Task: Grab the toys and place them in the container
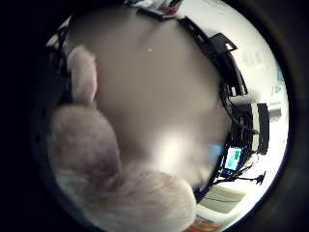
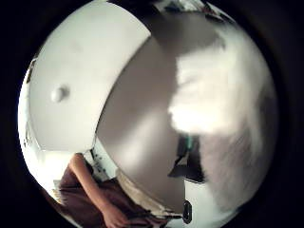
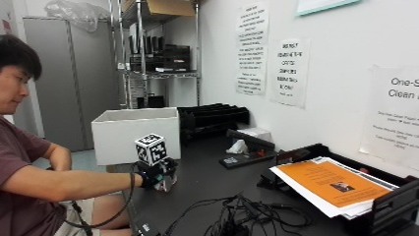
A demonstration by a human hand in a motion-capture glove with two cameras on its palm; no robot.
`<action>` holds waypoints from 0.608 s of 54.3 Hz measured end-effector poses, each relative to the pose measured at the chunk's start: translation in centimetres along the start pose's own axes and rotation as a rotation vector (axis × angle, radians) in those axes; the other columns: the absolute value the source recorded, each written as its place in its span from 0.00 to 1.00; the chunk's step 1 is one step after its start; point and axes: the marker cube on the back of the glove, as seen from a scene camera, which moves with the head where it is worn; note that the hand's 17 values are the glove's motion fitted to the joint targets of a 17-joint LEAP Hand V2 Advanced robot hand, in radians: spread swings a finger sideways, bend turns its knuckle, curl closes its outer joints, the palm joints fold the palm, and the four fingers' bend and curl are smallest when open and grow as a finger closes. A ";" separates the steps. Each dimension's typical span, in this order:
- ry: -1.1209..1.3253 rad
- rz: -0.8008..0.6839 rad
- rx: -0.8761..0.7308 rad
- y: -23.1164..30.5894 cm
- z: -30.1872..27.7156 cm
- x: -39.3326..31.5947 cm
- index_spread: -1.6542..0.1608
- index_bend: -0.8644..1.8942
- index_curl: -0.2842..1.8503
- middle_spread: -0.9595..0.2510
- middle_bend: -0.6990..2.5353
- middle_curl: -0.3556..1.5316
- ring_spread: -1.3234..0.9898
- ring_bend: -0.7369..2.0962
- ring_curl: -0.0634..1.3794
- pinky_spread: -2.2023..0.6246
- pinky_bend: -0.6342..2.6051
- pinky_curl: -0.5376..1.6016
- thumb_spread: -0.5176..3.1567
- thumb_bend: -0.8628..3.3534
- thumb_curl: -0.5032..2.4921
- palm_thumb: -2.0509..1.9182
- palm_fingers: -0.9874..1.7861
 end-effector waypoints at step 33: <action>-0.055 0.092 -0.225 -5.7 -18.1 -2.6 0.72 0.61 0.29 0.61 0.54 0.56 0.43 0.69 0.47 0.64 0.47 0.47 0.31 0.23 0.41 0.67 0.78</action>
